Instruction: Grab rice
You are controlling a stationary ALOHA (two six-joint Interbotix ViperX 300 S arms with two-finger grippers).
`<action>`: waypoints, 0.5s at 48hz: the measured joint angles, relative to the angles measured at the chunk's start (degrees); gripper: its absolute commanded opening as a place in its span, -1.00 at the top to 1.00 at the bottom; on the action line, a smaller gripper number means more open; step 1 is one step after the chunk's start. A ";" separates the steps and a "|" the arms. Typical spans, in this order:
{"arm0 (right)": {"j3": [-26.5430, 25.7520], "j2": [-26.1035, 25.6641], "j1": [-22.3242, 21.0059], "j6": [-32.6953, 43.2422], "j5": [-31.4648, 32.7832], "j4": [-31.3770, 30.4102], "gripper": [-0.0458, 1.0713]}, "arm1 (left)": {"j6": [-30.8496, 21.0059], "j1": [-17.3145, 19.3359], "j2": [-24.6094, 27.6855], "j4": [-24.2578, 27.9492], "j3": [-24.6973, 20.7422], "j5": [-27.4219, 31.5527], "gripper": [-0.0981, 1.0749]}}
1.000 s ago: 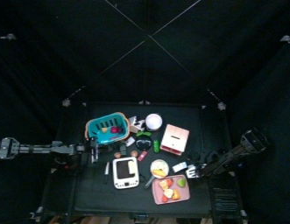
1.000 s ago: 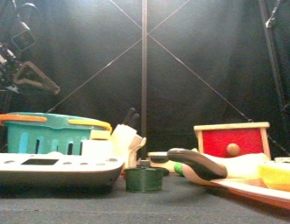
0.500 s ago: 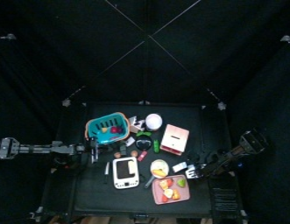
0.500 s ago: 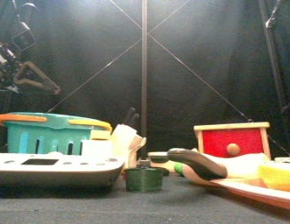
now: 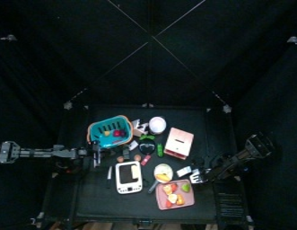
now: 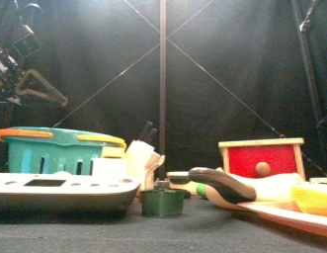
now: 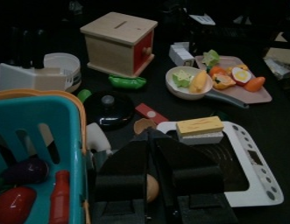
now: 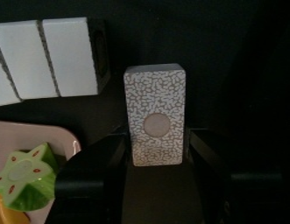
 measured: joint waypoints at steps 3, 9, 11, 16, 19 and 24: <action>-0.09 0.00 0.00 0.09 0.00 0.00 -0.26 | 0.09 0.00 -0.09 0.00 0.00 0.00 0.04; -0.53 0.18 0.00 -0.35 0.26 -0.09 -0.16 | 0.00 0.00 0.00 0.00 0.00 0.00 0.04; -0.79 0.18 0.00 -0.44 0.62 -0.09 -0.14 | 0.09 0.00 -0.09 0.00 0.00 0.00 0.04; -1.76 -0.97 0.00 -0.62 2.46 -0.44 -0.13 | 0.00 0.00 0.00 0.00 0.00 0.00 0.04; -2.46 -2.20 0.00 -0.62 4.04 -0.97 -0.13 | 0.09 0.00 -0.09 0.00 0.00 0.00 0.04; -3.60 -4.48 0.00 -0.26 6.86 -2.37 -0.13 | 0.09 0.00 -0.09 0.00 0.00 0.00 0.04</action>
